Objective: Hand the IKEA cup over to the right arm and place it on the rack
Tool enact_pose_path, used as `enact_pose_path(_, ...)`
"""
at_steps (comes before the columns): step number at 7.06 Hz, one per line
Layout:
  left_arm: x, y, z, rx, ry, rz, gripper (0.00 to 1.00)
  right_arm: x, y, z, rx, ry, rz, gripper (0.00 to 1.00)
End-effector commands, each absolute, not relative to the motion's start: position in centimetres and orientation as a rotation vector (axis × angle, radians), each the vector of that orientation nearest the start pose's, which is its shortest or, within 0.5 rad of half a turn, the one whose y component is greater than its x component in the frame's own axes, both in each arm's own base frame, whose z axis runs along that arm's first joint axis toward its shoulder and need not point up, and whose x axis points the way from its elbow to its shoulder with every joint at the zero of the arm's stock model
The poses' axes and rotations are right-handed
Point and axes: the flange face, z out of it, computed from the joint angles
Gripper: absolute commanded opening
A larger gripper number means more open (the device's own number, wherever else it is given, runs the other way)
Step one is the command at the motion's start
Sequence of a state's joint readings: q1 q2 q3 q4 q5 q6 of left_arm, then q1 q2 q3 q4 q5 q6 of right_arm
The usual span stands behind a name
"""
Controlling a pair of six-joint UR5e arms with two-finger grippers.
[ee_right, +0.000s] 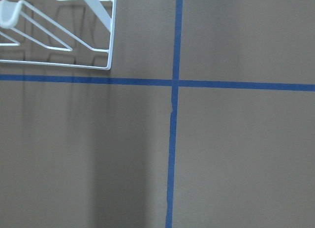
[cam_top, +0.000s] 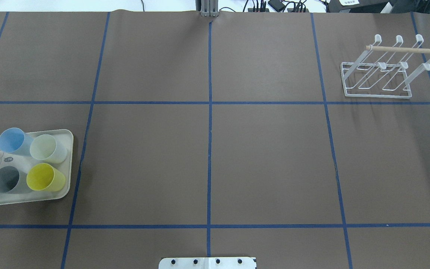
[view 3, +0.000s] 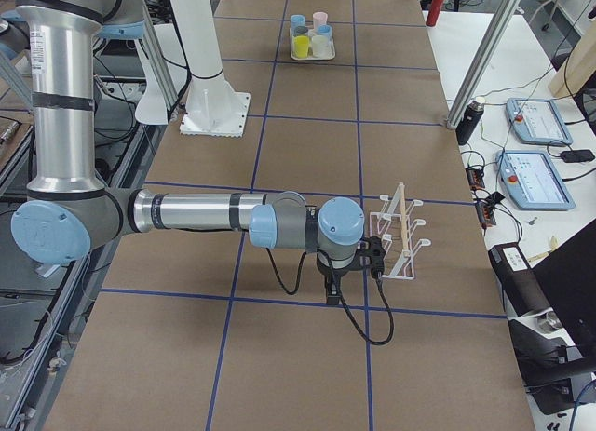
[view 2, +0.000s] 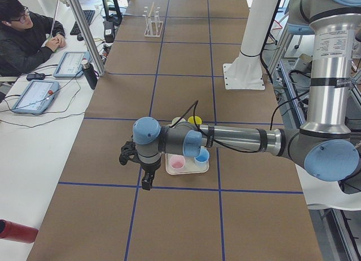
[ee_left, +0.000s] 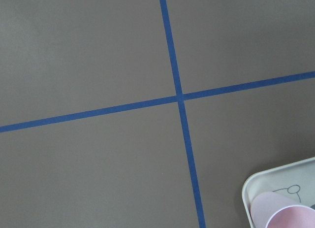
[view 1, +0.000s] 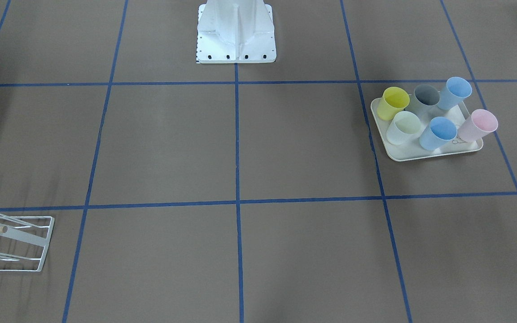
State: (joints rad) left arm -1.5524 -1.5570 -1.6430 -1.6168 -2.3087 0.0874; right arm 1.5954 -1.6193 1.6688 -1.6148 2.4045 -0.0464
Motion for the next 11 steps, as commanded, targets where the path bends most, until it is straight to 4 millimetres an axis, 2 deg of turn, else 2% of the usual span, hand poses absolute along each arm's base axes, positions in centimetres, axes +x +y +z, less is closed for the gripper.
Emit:
enact_pose_path(1, -5.7, -49.4, 62.8, 0.124, 0.734, 0.139, 1.0, 7.1, -47.0, 63.4, 0.037, -0.834, -0.023, 1.0)
enact_pose_path(3, -5.7, -49.7, 62.4, 0.128, 0.733, 0.134, 1.0, 7.1, -47.0, 63.4, 0.037, -0.834, -0.023, 1.0)
enact_pose_path(4, -5.7, -50.4, 61.4, 0.143, 0.732, 0.138, 1.0, 7.1, -47.1, 62.9, 0.048, -0.839, -0.027, 1.0)
enact_pose_path(5, -5.8, -50.6, 60.3, 0.172, 0.736, 0.153, 1.0, 7.0, -47.8, 61.8, 0.071, -0.843, -0.04, 1.0)
enact_pose_path(6, -5.3, -52.5, 55.6, 0.25, 0.774, 0.187, 1.0, 7.0, -47.8, 60.8, 0.102, -0.846, -0.055, 1.0)
enact_pose_path(7, -2.5, -53.1, 55.1, 0.252, 0.785, 0.242, 1.0, 6.7, -48.3, 59.1, 0.134, -0.866, -0.072, 1.0)
enact_pose_path(8, -2.0, -53.2, 54.7, 0.261, 0.79, 0.232, 1.0, 6.4, -50.7, 55.3, 0.2, -0.863, -0.111, 1.0)
enact_pose_path(9, -1.8, -52.5, 54.5, 0.296, 0.841, 0.249, 1.0, 4.9, -51.0, 55.4, 0.192, -0.866, -0.14, 1.0)
enact_pose_path(10, -1.4, -51.4, 60.2, 0.194, 0.914, 0.206, 1.0, 3.6, -51.6, 54.8, 0.192, -0.872, -0.166, 1.0)
enact_pose_path(11, -1.5, -48.2, 63.3, 0.209, 0.917, 0.214, 1.0, 3.6, -51.4, 53.0, 0.224, -0.874, -0.181, 1.0)
